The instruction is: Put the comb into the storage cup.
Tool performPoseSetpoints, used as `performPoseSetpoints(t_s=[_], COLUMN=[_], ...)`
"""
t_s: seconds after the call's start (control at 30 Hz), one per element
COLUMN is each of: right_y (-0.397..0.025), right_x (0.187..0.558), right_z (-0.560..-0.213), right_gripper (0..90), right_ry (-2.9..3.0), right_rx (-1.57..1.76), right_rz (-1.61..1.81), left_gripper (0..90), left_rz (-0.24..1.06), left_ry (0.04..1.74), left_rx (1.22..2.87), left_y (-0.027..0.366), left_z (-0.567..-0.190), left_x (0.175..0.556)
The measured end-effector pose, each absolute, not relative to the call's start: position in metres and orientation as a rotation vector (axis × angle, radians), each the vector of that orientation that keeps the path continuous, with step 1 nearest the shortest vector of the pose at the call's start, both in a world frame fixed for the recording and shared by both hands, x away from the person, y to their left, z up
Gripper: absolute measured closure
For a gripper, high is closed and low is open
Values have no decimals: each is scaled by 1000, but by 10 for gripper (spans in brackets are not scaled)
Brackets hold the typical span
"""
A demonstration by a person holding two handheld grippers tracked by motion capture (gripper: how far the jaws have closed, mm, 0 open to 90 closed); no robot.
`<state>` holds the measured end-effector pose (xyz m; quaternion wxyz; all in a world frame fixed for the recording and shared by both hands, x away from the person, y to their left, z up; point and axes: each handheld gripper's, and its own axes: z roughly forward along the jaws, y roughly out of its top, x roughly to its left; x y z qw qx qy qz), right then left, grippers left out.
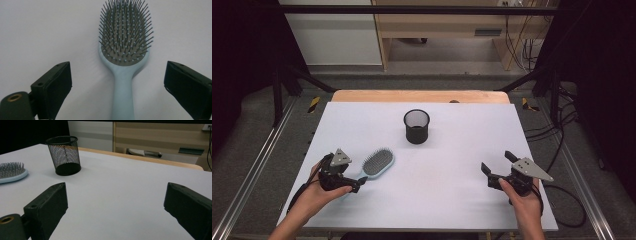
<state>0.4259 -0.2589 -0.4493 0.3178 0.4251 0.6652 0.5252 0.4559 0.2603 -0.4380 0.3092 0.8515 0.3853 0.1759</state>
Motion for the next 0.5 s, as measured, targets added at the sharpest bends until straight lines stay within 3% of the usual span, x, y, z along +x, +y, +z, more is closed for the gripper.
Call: performPoseSetpoints(t_s=[0.2,0.5], right_y=[-260,-257], right_x=[424,426], right_z=[-449,-448], right_gripper=[55,57], right_ry=[1742,1761], right_rx=[1122,1108], right_rz=[1391,1381], left_gripper=[142,364], left_rz=[431,346], left_ry=[1033,1075], left_rx=[2288,2305], left_y=[258,259], left_z=[-448,-457], left_x=[460,464])
